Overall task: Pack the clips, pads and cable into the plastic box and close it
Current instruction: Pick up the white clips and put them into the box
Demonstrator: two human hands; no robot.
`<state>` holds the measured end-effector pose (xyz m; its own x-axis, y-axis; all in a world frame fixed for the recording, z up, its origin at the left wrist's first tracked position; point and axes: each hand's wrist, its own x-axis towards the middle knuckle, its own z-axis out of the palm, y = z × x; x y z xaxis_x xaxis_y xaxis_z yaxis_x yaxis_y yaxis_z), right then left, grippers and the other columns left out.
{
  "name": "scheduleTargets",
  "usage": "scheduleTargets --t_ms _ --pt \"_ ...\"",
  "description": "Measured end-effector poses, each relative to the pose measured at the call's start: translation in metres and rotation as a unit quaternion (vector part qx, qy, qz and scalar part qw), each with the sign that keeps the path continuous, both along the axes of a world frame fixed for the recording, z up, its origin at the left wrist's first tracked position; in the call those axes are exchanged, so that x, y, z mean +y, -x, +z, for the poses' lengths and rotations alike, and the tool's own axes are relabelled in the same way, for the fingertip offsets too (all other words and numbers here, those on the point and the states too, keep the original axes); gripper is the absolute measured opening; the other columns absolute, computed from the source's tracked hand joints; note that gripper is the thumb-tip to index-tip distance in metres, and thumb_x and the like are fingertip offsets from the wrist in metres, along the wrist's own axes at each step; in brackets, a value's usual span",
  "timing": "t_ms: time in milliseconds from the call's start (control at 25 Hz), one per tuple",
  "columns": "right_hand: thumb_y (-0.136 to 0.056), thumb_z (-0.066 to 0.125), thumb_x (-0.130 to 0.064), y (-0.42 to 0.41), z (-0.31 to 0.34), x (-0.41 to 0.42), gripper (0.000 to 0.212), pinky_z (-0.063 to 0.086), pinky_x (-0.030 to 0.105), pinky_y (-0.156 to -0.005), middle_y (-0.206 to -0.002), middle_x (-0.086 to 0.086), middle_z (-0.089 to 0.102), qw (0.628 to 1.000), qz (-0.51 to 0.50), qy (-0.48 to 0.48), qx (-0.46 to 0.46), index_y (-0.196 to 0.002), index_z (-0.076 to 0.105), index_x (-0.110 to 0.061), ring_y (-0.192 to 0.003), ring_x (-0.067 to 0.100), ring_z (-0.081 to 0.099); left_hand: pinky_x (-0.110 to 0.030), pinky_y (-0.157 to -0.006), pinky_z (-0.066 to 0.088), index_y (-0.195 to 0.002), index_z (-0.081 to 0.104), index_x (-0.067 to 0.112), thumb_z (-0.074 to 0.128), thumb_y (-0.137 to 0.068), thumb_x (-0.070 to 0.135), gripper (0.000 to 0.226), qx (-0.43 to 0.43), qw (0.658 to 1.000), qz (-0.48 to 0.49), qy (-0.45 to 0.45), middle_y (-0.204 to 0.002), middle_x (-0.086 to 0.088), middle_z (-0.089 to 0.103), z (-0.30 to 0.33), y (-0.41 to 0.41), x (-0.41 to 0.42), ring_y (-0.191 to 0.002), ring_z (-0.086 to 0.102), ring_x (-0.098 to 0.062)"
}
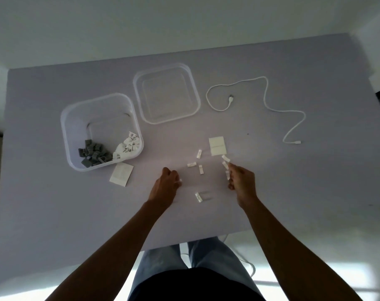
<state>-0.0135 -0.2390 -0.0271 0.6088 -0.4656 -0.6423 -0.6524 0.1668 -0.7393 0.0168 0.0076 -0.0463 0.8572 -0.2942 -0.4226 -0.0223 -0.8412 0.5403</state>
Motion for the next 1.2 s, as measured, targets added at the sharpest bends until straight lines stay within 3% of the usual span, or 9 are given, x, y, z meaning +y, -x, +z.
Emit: scheduleTargets --t_ms 120,240,400,600,800,880,1000,1120,1200 --pt "-0.09 0.069 -0.026 0.016 -0.011 -0.006 0.027 0.035 0.009 -0.052 -0.063 0.002 0.06 0.955 0.138 0.263 -0.016 -0.073 0.069 -0.005 -0.053 0.007 0.051 -0.043 -0.069 0.048 -0.098 0.053 0.006 0.046 -0.101 0.024 0.02 -0.016 1.0 0.007 -0.01 -0.102 -0.013 0.049 -0.001 0.001 -0.01 -0.078 0.059 -0.036" --pt "-0.088 0.071 -0.023 0.026 -0.019 -0.007 0.019 0.033 0.0 -0.06 -0.079 0.002 0.063 0.936 0.167 0.304 -0.053 -0.088 0.069 -0.004 -0.068 0.012 0.055 -0.044 -0.072 0.049 -0.103 0.051 0.008 0.048 -0.099 0.021 0.013 -0.024 0.999 0.032 -0.002 -0.102 -0.013 0.053 0.001 -0.002 -0.018 -0.082 0.058 -0.036" --pt "-0.088 0.071 -0.021 0.032 -0.031 -0.008 0.026 0.039 0.015 -0.073 -0.099 0.006 0.063 0.917 0.201 0.335 -0.079 -0.107 0.066 -0.005 -0.085 0.012 0.055 -0.043 -0.076 0.052 -0.115 0.054 0.014 0.057 -0.095 0.018 0.021 -0.029 0.997 0.068 0.016 -0.105 -0.011 0.057 -0.002 -0.001 -0.021 -0.087 0.06 -0.033" --pt "-0.093 0.065 -0.02 0.028 -0.038 -0.007 0.021 0.044 0.018 -0.073 -0.095 0.01 0.066 0.897 0.249 0.344 -0.119 -0.105 0.07 -0.004 -0.082 0.018 0.062 -0.023 -0.068 0.039 -0.089 0.071 0.005 0.07 -0.085 0.007 0.005 -0.083 0.989 0.111 0.06 -0.09 -0.008 0.061 -0.006 -0.001 -0.023 -0.076 0.058 -0.022" --pt "-0.088 0.065 -0.013 0.016 -0.033 -0.007 0.008 0.043 0.017 -0.061 -0.074 0.002 0.061 0.962 0.167 0.195 -0.096 -0.081 0.066 -0.01 -0.065 0.013 0.053 -0.018 -0.058 0.038 -0.088 0.063 0.01 0.067 -0.089 0.016 0.008 0.048 0.967 0.216 0.129 -0.082 0.002 0.068 0.0 -0.014 -0.027 -0.062 0.051 -0.009" --pt "-0.092 0.05 -0.009 0.01 -0.023 -0.009 0.022 0.038 0.027 -0.057 -0.066 0.005 0.051 0.996 -0.005 -0.049 -0.069 -0.073 0.06 -0.01 -0.06 0.018 0.045 -0.023 -0.044 0.031 -0.087 0.056 0.005 0.056 -0.093 0.012 0.01 0.191 0.875 0.349 0.275 -0.081 -0.005 0.071 0.007 -0.022 -0.033 -0.049 0.039 -0.012" --pt "-0.087 0.036 -0.008 0.006 -0.002 -0.019 0.024 0.036 0.032 -0.059 -0.068 0.012 0.049 0.943 -0.113 -0.295 -0.102 -0.076 0.057 -0.005 -0.061 0.021 0.048 -0.019 -0.038 0.018 -0.077 0.051 0.01 0.048 -0.088 0.01 0.012 0.342 0.743 0.435 0.377 -0.065 -0.004 0.056 0.02 -0.029 -0.036 -0.044 0.027 -0.011" --pt "-0.092 0.039 -0.018 -0.004 0.008 -0.026 0.03 0.037 0.031 -0.056 -0.067 0.014 0.052 0.952 -0.096 -0.272 -0.102 -0.069 0.054 -0.005 -0.058 0.024 0.049 -0.021 -0.043 0.015 -0.066 0.045 0.017 0.05 -0.083 0.016 0.017 0.345 0.769 0.409 0.349 -0.057 -0.002 0.035 0.026 -0.034 -0.043 -0.05 0.024 -0.014" --pt "-0.095 0.053 -0.028 -0.013 0.004 -0.029 0.04 0.035 0.029 -0.052 -0.06 0.014 0.048 0.992 -0.031 -0.096 -0.08 -0.062 0.051 -0.006 -0.05 0.02 0.043 -0.025 -0.048 0.018 -0.066 0.047 0.016 0.052 -0.088 0.025 0.025 0.292 0.831 0.383 0.279 -0.057 -0.002 0.034 0.023 -0.038 -0.05 -0.053 0.027 -0.017"
